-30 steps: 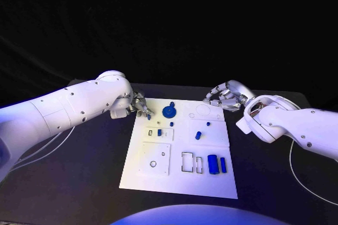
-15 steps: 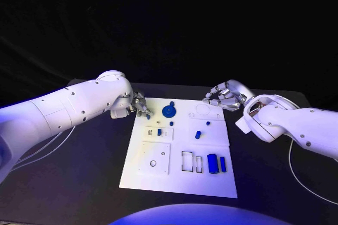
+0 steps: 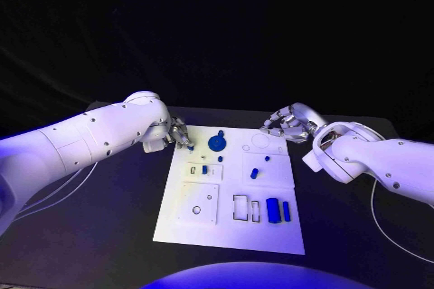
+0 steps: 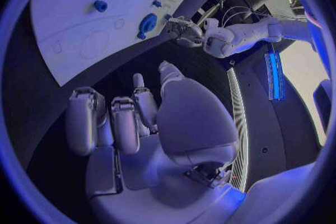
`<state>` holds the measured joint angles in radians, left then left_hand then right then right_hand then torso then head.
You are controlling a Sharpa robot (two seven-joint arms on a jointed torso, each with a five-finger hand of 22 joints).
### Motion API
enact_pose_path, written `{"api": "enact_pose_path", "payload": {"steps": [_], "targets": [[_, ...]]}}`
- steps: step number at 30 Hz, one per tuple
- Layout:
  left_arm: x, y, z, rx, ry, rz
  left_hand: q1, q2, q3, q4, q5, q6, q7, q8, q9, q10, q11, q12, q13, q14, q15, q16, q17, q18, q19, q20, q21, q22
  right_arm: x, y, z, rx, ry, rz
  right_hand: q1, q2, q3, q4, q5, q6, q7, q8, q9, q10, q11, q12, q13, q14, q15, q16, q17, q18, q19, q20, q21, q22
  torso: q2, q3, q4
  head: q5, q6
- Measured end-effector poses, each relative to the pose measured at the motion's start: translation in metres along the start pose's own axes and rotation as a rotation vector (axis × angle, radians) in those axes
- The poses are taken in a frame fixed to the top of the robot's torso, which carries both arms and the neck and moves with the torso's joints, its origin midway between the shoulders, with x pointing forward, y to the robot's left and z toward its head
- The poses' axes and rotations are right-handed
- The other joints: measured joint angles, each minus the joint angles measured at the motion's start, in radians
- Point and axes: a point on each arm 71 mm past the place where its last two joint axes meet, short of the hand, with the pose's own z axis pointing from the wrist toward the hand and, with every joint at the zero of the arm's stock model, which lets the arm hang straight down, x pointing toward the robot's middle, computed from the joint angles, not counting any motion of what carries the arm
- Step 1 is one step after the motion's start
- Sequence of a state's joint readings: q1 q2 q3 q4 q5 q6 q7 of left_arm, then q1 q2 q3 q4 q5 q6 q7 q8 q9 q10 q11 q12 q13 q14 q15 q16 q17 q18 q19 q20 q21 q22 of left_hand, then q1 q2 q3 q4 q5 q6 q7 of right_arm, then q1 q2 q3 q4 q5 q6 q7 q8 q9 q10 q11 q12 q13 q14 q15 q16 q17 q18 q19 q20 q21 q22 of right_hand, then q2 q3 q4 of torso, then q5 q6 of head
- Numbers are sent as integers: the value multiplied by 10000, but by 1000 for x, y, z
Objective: Assemble the parts on the task board
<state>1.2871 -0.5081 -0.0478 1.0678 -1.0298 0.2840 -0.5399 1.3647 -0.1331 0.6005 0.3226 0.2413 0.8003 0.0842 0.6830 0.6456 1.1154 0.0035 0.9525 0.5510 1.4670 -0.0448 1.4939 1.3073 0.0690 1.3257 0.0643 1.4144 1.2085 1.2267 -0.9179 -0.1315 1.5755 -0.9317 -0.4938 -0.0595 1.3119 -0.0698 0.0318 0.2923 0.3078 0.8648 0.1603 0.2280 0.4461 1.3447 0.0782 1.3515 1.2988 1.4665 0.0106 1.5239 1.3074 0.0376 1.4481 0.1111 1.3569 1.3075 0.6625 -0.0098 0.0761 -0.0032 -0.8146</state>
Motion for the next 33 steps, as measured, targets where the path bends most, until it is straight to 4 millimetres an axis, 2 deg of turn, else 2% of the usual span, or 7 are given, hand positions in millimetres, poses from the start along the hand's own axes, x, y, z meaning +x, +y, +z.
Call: {"api": "enact_pose_path", "payload": {"steps": [5, 7, 14, 17, 21, 22, 33], "targets": [[-1, 4, -1, 50, -40, -307, -51, -72, 289, 19, 0, -70, -1, 1, 0, 59, 21, 124, 136, 0, 0, 0, 0, 0, 0, 0, 0, 17, 0, 0, 0, 4, 14, -2, 0, 0, 0, 0, 0, 0, 0, 0, 0, 0, 0, 0, 3, 0, 1, 0, 0, 0, 0, 0, 0, -1, -8, 5, 8, 4, -13], [-1, 6, -3, 92, -50, -445, -73, -207, 301, 30, 0, -87, 15, 303, 0, 134, 14, 181, 215, 0, 0, 0, 0, 1, 0, 0, 0, 17, 0, 0, 0, 4, 21, -4, 0, 0, 0, 0, 0, 0, 0, 0, 0, 0, 0, 0, 3, 0, 0, 0, 0, 0, 0, 0, 0, -1, -10, 6, 13, 15, -16], [6, 14, -15, 383, 11, -822, -192, -351, 356, 34, 0, -88, 15, 527, 0, 294, 1, 410, 481, -36, -35, 2, 0, 0, 36, -36, 38, 79, -1, -2, -1, 36, 16, -14, 1, 0, 0, 0, 0, 0, 0, 0, 0, 0, 0, 0, 21, 0, 0, 0, 0, 0, 0, 0, 0, -2, -22, 14, 29, 46, -4], [11, 17, -22, 550, 17, -959, -254, -413, 649, -120, -1, -85, 13, 550, 0, 354, -20, 494, 571, 0, -71, 46, 0, 0, 72, -72, 57, 134, -1, -2, -1, 45, 14, -16, 1, -1, 0, 0, 0, 0, 0, 0, 0, 0, 0, 0, 20, 0, 0, 0, 0, 0, 0, 0, 0, -2, -25, 16, 35, 49, -3], [20, 18, -30, 827, -53, -1068, -456, -614, 820, -15, -1, -81, 9, 873, 0, 522, -84, 611, 711, -21, -92, 86, 0, 1, 109, -108, 111, 210, -2, -3, -2, 60, 7, -21, 1, -1, 0, 0, 0, 0, 0, 3, 1, 0, 0, 0, 20, 0, 0, 0, 0, 0, 0, 0, 0, -2, -32, 16, 35, 50, -7], [23, 18, -32, 928, -86, -1108, -491, -649, 984, -128, -1, -81, 9, 927, 0, 577, -72, 611, 744, -37, -107, 86, 0, 0, 109, -108, 111, 230, -2, -3, -2, 67, 3, -22, 1, -1, 0, 0, 0, 0, 0, 39, 1, 0, 0, 0, 20, 0, 0, 0, -1, 0, 0, 0, 0, -2, -36, 15, 38, 51, -9], [43, 18, -44, 1608, -513, -1224, -622, -778, 1104, -29, 64, -47, -24, 1044, 0, 777, -122, 775, 977, -2, -142, 86, 0, 0, 217, -142, 166, 377, 1, -7, -3, 148, 25, 20, 1, -1, 0, 0, 0, 0, 0, 39, 1, -41, 0, 0, -43, 0, 0, -41, 0, 0, -20, 20, -87, 5, -81, -4, 77, 62, -72]]}}
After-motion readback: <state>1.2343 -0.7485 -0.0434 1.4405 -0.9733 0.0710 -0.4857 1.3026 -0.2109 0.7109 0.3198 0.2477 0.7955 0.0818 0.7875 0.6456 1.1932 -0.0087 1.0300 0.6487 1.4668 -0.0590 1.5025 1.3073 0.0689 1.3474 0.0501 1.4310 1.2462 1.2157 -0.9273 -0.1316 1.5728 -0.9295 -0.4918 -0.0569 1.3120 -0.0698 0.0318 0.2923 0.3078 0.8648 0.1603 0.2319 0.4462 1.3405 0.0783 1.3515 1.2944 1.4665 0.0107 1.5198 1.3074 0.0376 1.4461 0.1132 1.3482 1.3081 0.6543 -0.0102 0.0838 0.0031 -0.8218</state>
